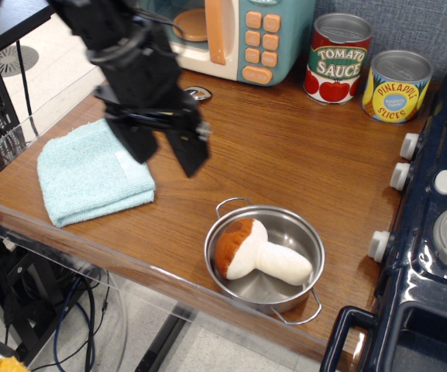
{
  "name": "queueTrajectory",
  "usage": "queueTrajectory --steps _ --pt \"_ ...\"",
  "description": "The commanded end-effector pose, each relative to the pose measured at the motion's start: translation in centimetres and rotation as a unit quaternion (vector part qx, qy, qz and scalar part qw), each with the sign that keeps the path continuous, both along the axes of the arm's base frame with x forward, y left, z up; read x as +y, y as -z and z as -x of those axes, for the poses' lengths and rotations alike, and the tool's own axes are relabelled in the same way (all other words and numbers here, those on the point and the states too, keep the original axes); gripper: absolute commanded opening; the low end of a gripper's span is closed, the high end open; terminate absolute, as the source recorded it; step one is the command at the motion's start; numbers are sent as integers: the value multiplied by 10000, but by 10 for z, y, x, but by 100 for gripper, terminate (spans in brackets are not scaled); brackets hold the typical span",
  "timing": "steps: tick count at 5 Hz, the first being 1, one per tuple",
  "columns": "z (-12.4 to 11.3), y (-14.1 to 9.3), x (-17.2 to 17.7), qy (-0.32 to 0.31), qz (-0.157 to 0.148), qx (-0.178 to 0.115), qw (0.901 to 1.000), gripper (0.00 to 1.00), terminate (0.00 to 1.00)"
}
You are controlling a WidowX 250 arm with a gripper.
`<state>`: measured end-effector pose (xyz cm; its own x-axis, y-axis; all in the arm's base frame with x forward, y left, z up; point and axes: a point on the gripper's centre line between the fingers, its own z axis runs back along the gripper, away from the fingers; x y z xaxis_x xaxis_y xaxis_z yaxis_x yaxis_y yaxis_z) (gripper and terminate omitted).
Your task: Pick up and drop the towel behind the cans
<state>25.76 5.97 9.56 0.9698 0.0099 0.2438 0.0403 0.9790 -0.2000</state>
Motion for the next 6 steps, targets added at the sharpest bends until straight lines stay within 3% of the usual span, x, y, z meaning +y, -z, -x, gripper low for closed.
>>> queueTrajectory --steps 1,2,3,4,6 --pt "2 12 59 -1308 -746 -266 9882 100 0" --pt "5 37 83 -1951 -1095 7 9747 100 0" --pt "5 49 93 -2105 -1343 252 9680 100 0" --pt "3 58 91 -2018 -1427 456 9679 100 0" --pt "-2 68 69 -1677 -1259 549 9762 100 0"
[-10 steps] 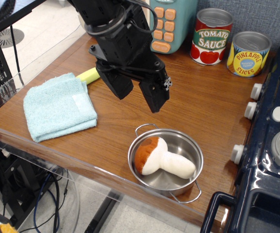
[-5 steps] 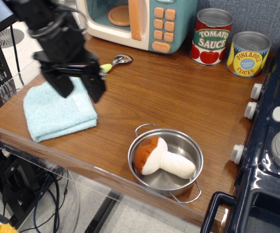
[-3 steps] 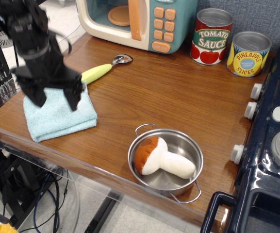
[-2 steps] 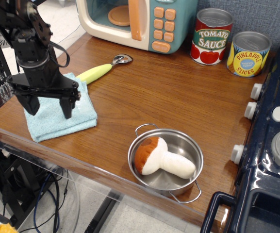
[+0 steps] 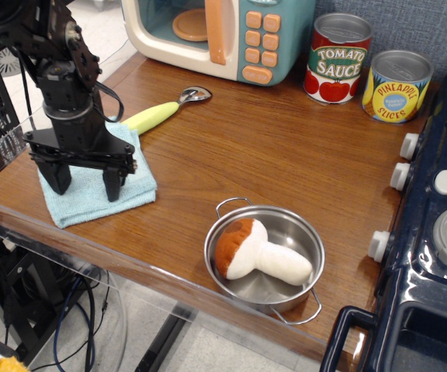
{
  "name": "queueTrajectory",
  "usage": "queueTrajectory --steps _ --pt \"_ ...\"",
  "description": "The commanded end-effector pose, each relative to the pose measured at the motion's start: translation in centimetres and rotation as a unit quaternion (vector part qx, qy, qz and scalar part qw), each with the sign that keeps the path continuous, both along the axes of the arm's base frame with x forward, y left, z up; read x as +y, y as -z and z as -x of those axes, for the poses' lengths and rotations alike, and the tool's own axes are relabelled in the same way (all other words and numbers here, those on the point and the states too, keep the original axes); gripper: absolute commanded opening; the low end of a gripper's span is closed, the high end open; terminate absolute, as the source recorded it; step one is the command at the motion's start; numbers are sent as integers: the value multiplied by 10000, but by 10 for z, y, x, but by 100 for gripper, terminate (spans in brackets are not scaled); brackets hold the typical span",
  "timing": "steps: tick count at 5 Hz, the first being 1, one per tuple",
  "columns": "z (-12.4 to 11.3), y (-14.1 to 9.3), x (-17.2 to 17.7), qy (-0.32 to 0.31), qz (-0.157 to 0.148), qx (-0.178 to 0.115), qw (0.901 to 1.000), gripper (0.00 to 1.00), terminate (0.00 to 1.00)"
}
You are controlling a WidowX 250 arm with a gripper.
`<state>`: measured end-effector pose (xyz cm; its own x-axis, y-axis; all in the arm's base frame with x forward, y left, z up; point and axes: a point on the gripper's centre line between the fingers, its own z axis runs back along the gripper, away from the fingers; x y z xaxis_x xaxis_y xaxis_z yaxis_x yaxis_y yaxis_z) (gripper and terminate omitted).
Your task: Pick up and drop the towel behind the cans
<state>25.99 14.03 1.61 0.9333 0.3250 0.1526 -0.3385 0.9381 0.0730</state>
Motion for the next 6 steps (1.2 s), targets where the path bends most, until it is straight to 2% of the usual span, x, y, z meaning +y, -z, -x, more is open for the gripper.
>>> queueTrajectory --steps 1,2,3,6 --pt "-5 -5 -30 450 261 -78 9986 100 0" --pt "-17 1 -48 633 298 10 9975 100 0" --pt "-38 3 -70 754 437 58 9962 100 0" --pt "-106 -19 -164 1606 845 -105 9833 100 0"
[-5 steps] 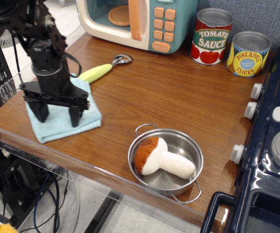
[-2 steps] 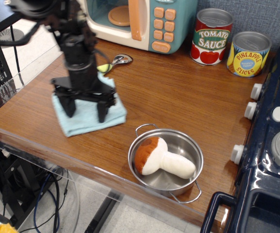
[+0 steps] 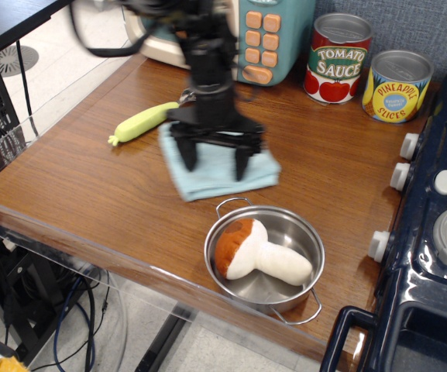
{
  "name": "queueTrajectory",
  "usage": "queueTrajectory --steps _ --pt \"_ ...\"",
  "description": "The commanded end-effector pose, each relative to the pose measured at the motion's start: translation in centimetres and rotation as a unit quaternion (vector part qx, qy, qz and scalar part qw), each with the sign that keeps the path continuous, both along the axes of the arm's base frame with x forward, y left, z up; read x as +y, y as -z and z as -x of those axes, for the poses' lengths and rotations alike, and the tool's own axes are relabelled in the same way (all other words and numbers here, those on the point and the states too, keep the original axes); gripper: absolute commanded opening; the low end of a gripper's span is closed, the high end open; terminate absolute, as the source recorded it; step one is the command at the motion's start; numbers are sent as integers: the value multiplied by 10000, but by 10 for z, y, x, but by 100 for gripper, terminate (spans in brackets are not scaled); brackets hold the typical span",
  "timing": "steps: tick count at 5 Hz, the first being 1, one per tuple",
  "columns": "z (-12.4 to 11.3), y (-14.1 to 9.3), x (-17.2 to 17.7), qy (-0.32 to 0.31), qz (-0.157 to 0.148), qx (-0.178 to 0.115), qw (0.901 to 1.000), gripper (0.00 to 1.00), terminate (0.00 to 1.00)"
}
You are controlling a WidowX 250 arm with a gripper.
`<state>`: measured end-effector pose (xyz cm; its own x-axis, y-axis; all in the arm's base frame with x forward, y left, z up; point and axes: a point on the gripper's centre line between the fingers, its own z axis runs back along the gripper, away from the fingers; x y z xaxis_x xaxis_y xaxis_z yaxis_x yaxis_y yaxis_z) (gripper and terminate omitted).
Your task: Pick up and drop the towel behind the cans
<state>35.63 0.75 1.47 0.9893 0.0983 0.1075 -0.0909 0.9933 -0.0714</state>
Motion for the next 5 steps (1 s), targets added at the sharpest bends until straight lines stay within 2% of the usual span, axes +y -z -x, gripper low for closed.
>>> queueTrajectory --steps 1,3,4,5 --pt "-32 -21 -61 603 245 -209 9977 100 0" --pt "-57 -21 -75 662 422 -82 9969 100 0" --pt "-55 -26 -75 703 412 -112 9966 100 0" --pt "-49 -47 -77 753 451 -266 9958 100 0"
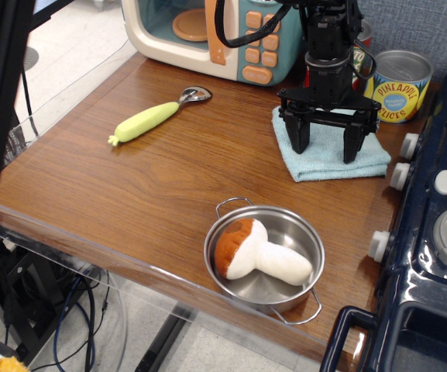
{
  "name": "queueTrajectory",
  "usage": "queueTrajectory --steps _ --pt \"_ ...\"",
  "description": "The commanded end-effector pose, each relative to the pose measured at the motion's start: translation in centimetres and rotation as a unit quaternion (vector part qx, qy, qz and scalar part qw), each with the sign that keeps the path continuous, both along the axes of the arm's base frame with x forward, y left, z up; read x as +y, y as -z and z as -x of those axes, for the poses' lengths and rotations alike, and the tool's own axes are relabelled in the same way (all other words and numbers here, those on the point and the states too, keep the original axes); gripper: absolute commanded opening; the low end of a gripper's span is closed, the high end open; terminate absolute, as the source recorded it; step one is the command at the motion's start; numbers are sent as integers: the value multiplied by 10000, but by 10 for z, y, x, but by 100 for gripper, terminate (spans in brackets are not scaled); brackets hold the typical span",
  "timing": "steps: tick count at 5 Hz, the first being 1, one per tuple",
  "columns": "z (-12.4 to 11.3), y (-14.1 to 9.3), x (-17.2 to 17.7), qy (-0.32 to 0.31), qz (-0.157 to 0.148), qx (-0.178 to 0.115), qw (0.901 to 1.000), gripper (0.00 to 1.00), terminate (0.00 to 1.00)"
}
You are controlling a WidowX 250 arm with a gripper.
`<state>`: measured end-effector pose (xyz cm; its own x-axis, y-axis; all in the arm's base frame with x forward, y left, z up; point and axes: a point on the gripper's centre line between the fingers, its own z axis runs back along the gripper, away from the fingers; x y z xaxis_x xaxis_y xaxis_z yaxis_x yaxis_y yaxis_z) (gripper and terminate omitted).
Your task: Pick up and drop the towel behind the cans
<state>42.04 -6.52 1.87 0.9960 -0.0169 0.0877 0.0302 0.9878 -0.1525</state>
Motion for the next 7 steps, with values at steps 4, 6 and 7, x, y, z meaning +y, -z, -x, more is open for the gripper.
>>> queueTrajectory --steps 4,6,7 --pt "35 -120 9 -115 305 -1070 9937 100 0" --pt "35 -120 9 -115 305 -1070 9937 100 0" --pt "35 -120 9 -115 305 -1070 9937 100 100"
